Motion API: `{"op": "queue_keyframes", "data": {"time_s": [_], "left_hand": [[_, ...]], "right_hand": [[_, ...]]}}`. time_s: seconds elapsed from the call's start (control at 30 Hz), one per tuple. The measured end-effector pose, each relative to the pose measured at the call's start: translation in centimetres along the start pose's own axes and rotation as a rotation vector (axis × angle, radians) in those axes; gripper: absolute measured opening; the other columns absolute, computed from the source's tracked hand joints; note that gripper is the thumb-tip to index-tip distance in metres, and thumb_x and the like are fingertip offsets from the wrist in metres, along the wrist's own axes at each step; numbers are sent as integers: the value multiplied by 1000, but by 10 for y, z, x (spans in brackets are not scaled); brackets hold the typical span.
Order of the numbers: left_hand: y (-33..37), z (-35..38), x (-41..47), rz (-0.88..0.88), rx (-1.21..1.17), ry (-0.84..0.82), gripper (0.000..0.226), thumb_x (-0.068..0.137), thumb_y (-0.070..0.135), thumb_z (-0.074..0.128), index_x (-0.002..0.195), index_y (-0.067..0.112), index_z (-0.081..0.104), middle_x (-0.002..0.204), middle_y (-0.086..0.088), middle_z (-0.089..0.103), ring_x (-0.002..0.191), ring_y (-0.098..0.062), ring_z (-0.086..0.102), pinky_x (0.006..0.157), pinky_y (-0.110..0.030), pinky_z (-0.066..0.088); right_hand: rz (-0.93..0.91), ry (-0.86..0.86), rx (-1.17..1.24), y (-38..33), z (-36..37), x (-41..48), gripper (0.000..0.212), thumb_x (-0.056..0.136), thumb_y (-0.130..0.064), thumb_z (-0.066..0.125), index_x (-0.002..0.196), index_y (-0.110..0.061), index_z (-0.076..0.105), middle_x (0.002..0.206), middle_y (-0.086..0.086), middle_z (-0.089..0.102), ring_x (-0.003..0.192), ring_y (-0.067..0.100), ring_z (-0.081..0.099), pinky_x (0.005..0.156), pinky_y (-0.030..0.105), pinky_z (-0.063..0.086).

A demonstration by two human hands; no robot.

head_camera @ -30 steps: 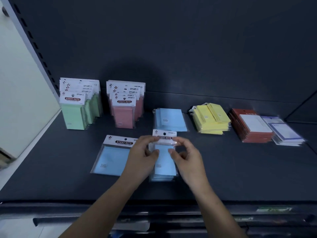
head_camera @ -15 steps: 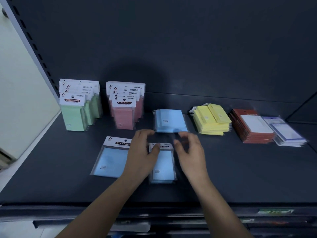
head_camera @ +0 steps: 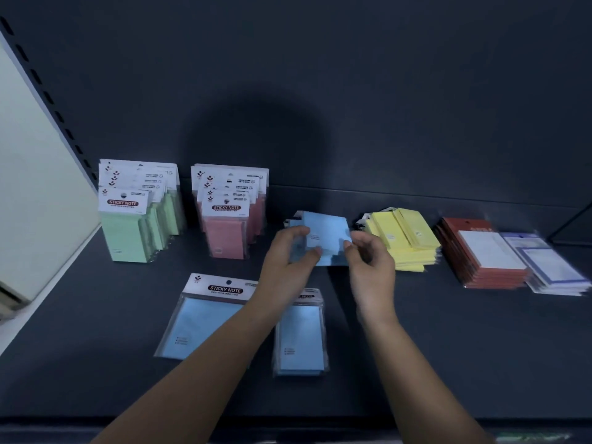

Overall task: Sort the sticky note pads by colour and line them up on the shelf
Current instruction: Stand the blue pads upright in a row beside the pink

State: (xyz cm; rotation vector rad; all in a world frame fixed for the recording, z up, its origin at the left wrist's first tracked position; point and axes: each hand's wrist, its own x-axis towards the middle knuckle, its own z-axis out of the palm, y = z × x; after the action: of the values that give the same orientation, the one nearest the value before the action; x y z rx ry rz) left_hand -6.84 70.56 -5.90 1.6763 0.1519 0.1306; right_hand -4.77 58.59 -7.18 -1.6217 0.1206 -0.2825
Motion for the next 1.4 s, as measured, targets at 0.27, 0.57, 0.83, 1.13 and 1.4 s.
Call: {"op": "queue_keyframes", "data": {"time_s": [0.27, 0.57, 0.83, 1.13, 1.4], "left_hand": [[5, 14, -17, -119, -260, 57, 26, 82, 2, 65, 70, 17, 47, 83, -7, 49, 64, -10, 50, 55, -19, 43], [-3, 40, -54, -62, 304, -342, 44, 81, 16, 67, 117, 26, 43, 107, 1, 46, 78, -7, 50, 61, -14, 37], [-7, 62, -69, 14, 727, -484, 46, 87, 21, 59, 128, 14, 38, 138, -2, 30, 114, -24, 49, 93, -36, 43], [7, 40, -49, 225, 521, -246, 37, 84, 14, 63, 119, 19, 51, 108, 5, 52, 88, -8, 49, 82, -20, 39], [-12, -3, -7, 114, 605, 24, 50, 81, 12, 64, 127, 8, 48, 127, -7, 51, 122, -27, 41, 104, -37, 33]], "right_hand": [[187, 8, 340, -5, -35, -16, 36, 82, -9, 68, 114, -14, 52, 78, -5, 66, 94, 16, 62, 95, 33, 44], [131, -291, 29, 9, -110, -33, 61, 85, 7, 59, 124, -38, 45, 111, -7, 67, 83, 16, 68, 71, 31, 57], [-209, -263, -918, 15, -123, -54, 56, 88, -34, 59, 139, -29, 34, 123, -9, 51, 85, 1, 57, 66, 26, 41], [130, -264, -1302, -10, -111, -41, 73, 78, -63, 59, 132, -19, 37, 127, 3, 48, 109, 27, 56, 76, 33, 42], [-110, -256, -1129, -15, -73, -19, 44, 86, -30, 62, 125, -13, 49, 113, 7, 59, 104, 27, 55, 71, 28, 36]]}}
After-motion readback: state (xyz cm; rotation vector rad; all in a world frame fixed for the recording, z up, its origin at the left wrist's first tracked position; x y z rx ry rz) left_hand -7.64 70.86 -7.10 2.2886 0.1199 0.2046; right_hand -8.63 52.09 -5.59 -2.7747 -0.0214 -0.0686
